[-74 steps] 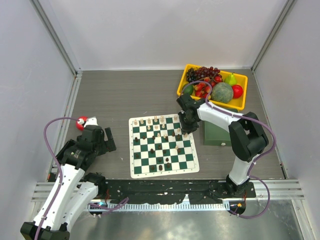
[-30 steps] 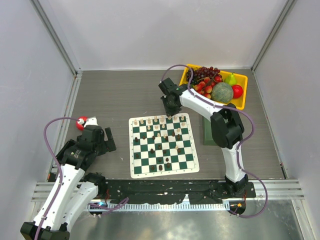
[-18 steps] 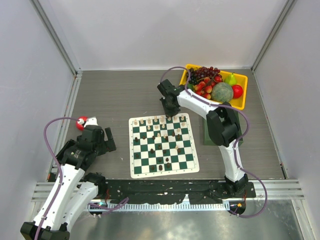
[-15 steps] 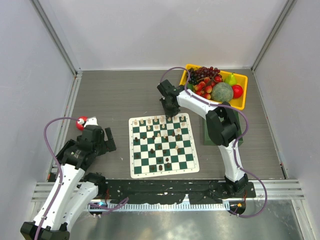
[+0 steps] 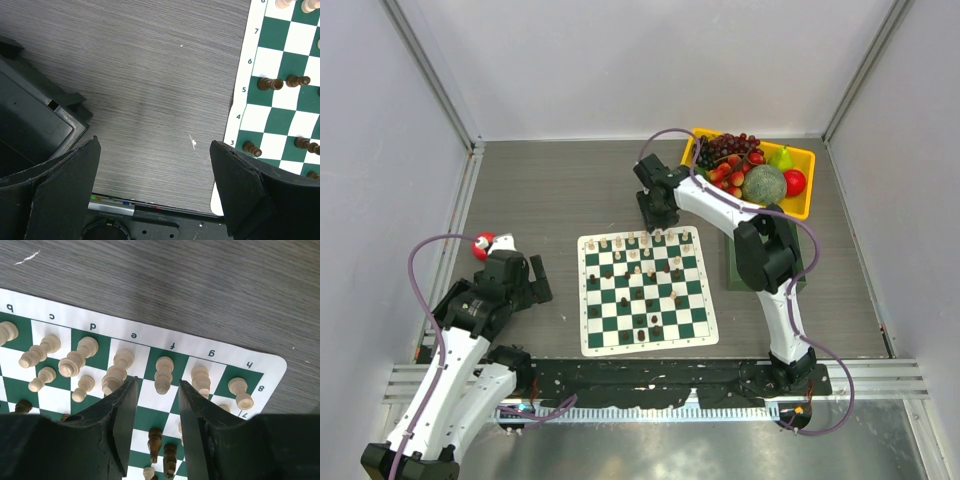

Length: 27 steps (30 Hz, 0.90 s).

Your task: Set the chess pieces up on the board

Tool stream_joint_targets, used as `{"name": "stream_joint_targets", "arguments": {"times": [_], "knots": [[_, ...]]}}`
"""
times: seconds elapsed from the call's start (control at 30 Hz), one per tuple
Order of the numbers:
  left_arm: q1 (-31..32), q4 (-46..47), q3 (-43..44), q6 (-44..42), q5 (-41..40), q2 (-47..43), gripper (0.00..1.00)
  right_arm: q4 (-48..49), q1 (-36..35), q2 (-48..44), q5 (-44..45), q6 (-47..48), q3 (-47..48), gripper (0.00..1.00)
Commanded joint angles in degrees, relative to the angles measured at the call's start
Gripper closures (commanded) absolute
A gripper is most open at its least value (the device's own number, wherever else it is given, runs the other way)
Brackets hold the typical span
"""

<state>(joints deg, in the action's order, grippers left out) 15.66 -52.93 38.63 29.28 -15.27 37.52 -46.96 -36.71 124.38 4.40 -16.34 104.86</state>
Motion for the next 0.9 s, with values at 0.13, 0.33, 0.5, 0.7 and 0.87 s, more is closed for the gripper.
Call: {"name": "stream_joint_targets", "arguments": {"times": [0.13, 0.33, 0.5, 0.7, 0.87], "knots": [[-0.28, 2.39, 0.21, -0.98, -0.20, 0.28, 0.01, -0.50, -0.21, -13.97, 3.59, 0.87, -3.85, 0.53], [-0.28, 2.56, 0.13, -0.98, -0.03, 0.10, 0.01, 2.57, -0.20, -22.33, 2.89, -1.85, -16.76, 0.53], [-0.28, 2.57, 0.13, -1.06, 0.32, 0.27, 0.01, 4.77, -0.21, -24.71, 0.87, -3.96, -24.60, 0.56], [-0.19, 2.65, 0.13, -0.98, 0.24, -0.08, 0.01, 7.23, -0.21, -22.52, 0.34, -4.58, -26.46, 0.59], [-0.28, 2.56, 0.13, -1.06, 0.06, -0.34, 0.01, 7.85, -0.21, -19.71, 0.61, -4.32, -25.32, 0.62]]}}
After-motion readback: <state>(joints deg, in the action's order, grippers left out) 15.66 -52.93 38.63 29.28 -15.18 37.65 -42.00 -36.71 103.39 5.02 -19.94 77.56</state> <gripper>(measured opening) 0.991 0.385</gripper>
